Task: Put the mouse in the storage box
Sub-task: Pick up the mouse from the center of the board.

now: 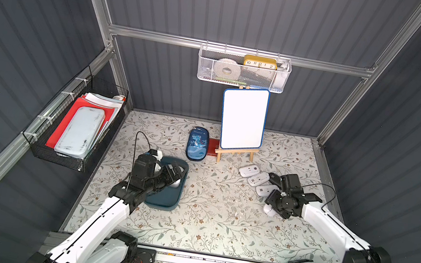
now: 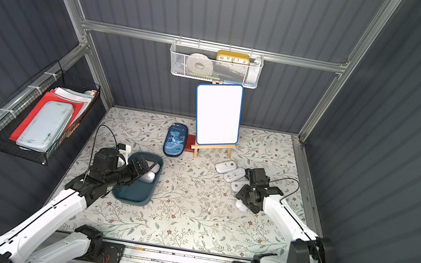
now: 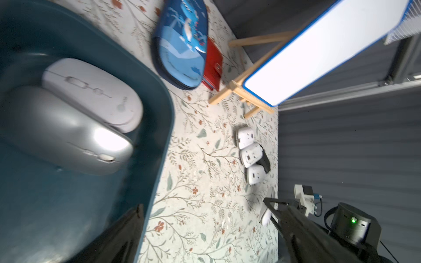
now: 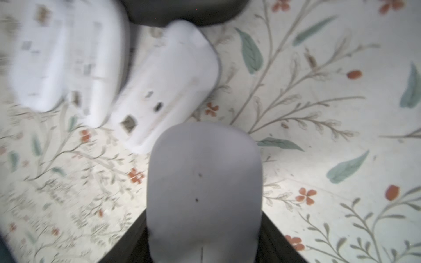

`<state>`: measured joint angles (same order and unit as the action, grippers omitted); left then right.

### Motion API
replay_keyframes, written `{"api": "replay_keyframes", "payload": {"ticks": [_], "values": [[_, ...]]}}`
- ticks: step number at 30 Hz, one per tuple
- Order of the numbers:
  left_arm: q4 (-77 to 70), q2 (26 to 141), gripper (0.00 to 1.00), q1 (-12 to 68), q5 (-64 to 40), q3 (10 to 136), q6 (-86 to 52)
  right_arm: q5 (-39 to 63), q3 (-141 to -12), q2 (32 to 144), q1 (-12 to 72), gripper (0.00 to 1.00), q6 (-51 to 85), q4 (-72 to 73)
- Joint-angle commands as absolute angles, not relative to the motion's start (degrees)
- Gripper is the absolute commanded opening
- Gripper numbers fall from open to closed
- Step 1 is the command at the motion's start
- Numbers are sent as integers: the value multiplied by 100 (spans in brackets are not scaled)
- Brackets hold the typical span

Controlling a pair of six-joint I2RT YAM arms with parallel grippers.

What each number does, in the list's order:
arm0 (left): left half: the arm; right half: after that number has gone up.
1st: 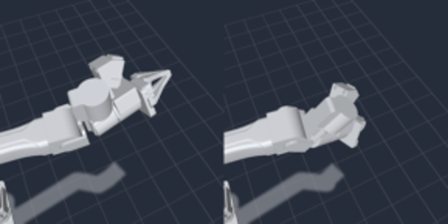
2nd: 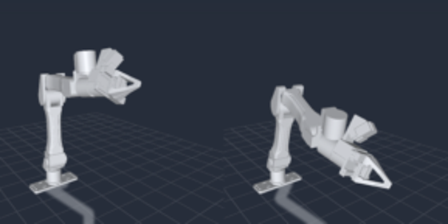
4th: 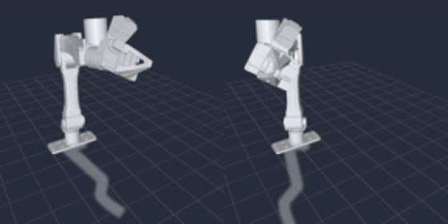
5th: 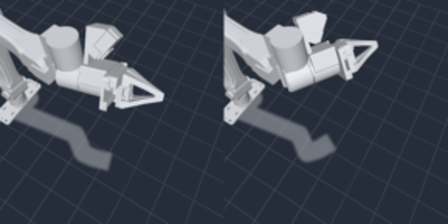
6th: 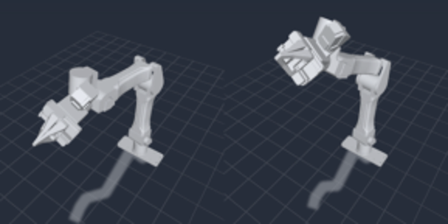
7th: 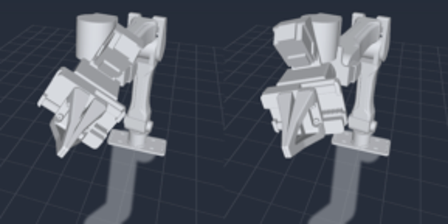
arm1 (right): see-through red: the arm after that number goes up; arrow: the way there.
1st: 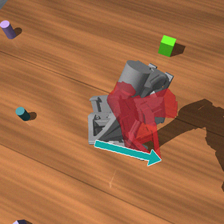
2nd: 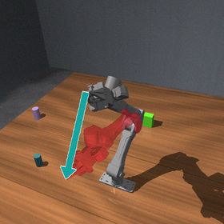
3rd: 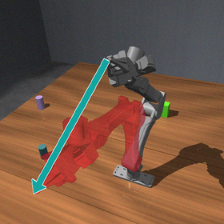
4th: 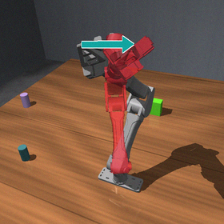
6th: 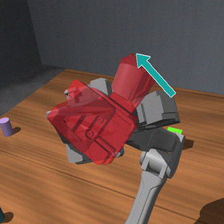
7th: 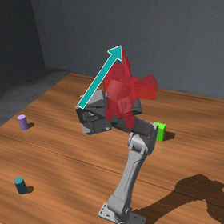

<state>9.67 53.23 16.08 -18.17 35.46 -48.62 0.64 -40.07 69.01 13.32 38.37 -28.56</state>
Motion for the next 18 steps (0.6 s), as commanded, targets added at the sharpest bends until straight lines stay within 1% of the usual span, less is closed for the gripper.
{"api": "replay_keyframes", "payload": {"ticks": [1, 4, 8, 9, 10, 13, 16, 18], "values": [[410, 5673, 99, 1582, -3021, 3841, -4241, 673, -3585, 6055, 1507, 45, 2863, -1923], [640, 6126, 99, 1582, -3552, 4147, -3803, 1167, -3020, 5165, 1960, 45, 2230, -908], [546, 6254, 98, 1629, -4063, 4233, -3654, 1790, -2194, 4234, 2886, 40, 1515, 765], [414, 6218, 98, 1683, -4192, 4206, -3699, 1951, -2040, 4099, 3131, 36, 1137, 1111], [320, 6182, 98, 1752, -4254, 4173, -3734, 2022, -1952, 4053, 3301, 36, 986, 1340], [142, 6144, 99, 2056, -4382, 4090, -3731, 2500, -2098, 4117, 3812, 35, 429, 1406], [56, 6237, 98, 2591, -4117, 4057, -3769, 2339, -2228, 4334, 4464, 35, -105, 1574], [-19, 6384, 98, 2942, -3972, 4054, -3810, 2152, -2517, 4661, 4839, 36, -484, 1314]]}}
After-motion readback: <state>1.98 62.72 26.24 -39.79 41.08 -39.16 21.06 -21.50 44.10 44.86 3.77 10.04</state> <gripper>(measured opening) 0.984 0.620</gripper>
